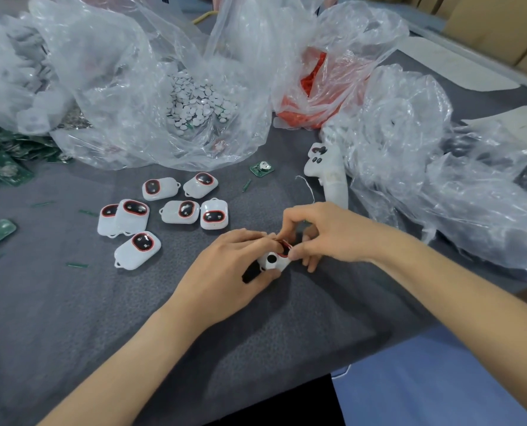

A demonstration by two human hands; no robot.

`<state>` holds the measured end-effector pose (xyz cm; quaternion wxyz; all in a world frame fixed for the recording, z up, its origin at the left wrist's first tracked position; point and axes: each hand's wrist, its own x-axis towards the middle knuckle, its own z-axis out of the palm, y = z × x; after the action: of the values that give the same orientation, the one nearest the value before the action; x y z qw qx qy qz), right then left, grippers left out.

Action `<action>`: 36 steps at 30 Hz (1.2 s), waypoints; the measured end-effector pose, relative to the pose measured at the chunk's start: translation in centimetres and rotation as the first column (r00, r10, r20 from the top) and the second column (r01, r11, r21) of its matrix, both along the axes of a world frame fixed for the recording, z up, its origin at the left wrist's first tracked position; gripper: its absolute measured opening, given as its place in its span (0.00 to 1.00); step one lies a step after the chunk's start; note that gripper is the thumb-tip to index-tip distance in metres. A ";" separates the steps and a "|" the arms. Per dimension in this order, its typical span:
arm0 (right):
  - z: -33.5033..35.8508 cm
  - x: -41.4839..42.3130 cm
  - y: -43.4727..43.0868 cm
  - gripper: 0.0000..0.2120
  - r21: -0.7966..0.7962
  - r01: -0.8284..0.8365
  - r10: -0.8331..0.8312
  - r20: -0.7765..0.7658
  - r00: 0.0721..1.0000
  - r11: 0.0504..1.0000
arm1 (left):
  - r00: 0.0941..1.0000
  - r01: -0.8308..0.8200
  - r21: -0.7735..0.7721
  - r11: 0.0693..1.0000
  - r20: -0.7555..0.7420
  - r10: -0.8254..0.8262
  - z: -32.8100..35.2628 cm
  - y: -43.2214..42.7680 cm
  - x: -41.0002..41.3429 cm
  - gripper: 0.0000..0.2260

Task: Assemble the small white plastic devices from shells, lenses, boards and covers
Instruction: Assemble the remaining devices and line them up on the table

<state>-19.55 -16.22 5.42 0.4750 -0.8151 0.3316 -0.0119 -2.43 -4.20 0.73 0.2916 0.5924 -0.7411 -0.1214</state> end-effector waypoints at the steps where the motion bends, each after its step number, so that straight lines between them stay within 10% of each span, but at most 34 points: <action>1: 0.3 0.2 -0.2 0.08 0.008 -0.019 0.019 -0.027 0.999 1.000 | 1.000 0.000 -0.015 1.000 0.009 0.000 0.0 0.0 -0.1 0.11; 19: 2.2 5.8 -4.4 0.13 0.102 -0.237 0.250 -0.602 0.758 0.966 | 0.993 -0.089 -0.030 0.996 0.075 0.091 0.2 1.3 -2.4 0.08; 28: 2.0 4.4 -3.8 0.11 0.165 -0.055 0.125 -0.449 0.885 0.985 | 0.973 -0.224 0.044 0.974 -0.043 0.226 -0.6 1.4 -2.6 0.15; 36: 1.6 0.9 0.9 0.05 -0.108 0.120 -0.134 -0.127 0.983 0.987 | 0.924 -0.382 -0.013 0.924 0.023 0.382 -0.4 -1.0 -4.6 0.17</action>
<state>-18.62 -15.34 7.00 0.4087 -0.8139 0.4130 -0.0040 -6.99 -5.19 0.37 0.3027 0.7256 -0.6158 -0.0515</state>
